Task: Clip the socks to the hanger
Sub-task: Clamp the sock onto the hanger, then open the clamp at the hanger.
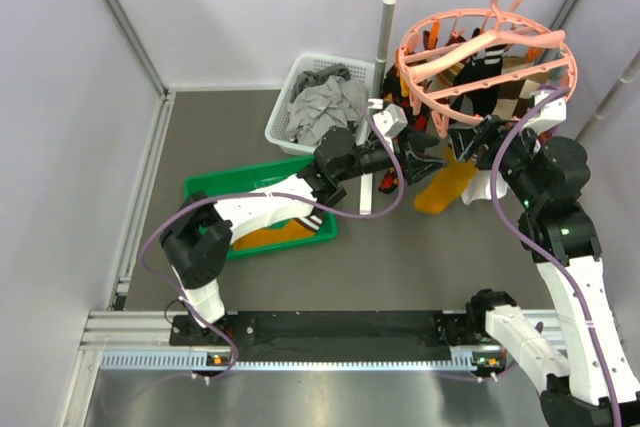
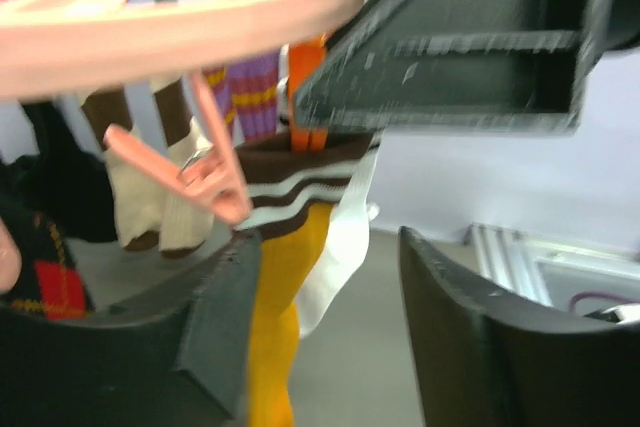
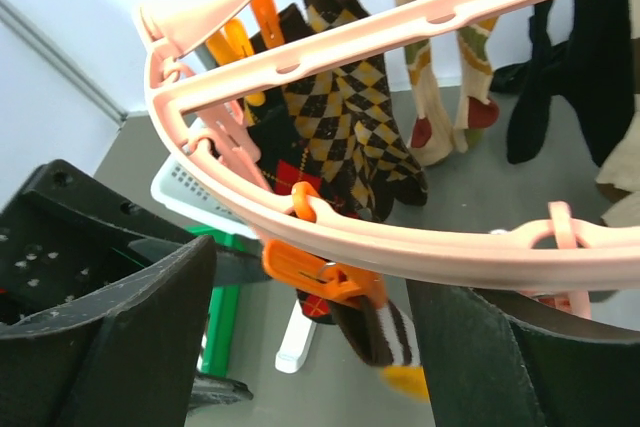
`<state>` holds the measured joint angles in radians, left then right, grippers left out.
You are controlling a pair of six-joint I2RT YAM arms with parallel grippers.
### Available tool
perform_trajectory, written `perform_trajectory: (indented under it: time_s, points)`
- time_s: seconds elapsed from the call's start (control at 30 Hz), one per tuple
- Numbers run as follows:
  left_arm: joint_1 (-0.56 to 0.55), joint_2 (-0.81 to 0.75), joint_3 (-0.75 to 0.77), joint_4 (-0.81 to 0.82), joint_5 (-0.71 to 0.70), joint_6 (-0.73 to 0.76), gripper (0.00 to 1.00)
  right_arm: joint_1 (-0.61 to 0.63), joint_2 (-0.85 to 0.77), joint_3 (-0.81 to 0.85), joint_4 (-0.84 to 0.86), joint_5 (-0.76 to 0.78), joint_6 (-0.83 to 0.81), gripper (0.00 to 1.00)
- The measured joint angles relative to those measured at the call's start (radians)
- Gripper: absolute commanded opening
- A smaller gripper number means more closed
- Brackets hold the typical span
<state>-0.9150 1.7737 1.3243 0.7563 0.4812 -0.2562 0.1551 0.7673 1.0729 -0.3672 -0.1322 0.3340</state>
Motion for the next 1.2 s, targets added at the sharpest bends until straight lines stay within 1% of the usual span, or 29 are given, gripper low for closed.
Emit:
perform_trajectory:
  time_s: [0.1, 0.33, 0.5, 0.73, 0.97, 1.07, 1.2]
  points:
    - [0.006, -0.002, -0.024, -0.002, -0.016, 0.027, 0.75, 0.000, -0.008, 0.000, -0.001, 0.023, -0.005, 0.76]
    - [0.032, -0.002, -0.031, -0.005, -0.059, 0.062, 0.82, 0.000, -0.023, 0.000, -0.011, 0.066, -0.028, 0.79]
    - [0.047, 0.003, -0.018, 0.000, -0.063, 0.068, 0.83, 0.000, -0.028, 0.000, -0.027, 0.088, -0.043, 0.80]
    - [0.048, 0.061, 0.079, 0.016, -0.024, 0.032, 0.83, 0.000, -0.041, 0.000, -0.037, 0.105, -0.063, 0.81]
    - [0.047, 0.103, 0.109, 0.031, 0.011, -0.023, 0.80, 0.000, -0.047, 0.000, -0.046, 0.104, -0.074, 0.81]
    - [0.047, 0.109, 0.116, 0.036, 0.021, -0.038, 0.75, 0.000, -0.053, 0.000, -0.046, 0.101, -0.080, 0.81]
    - [0.047, 0.115, 0.121, 0.051, 0.027, -0.056, 0.66, 0.000, -0.062, 0.002, -0.050, 0.076, -0.083, 0.81]
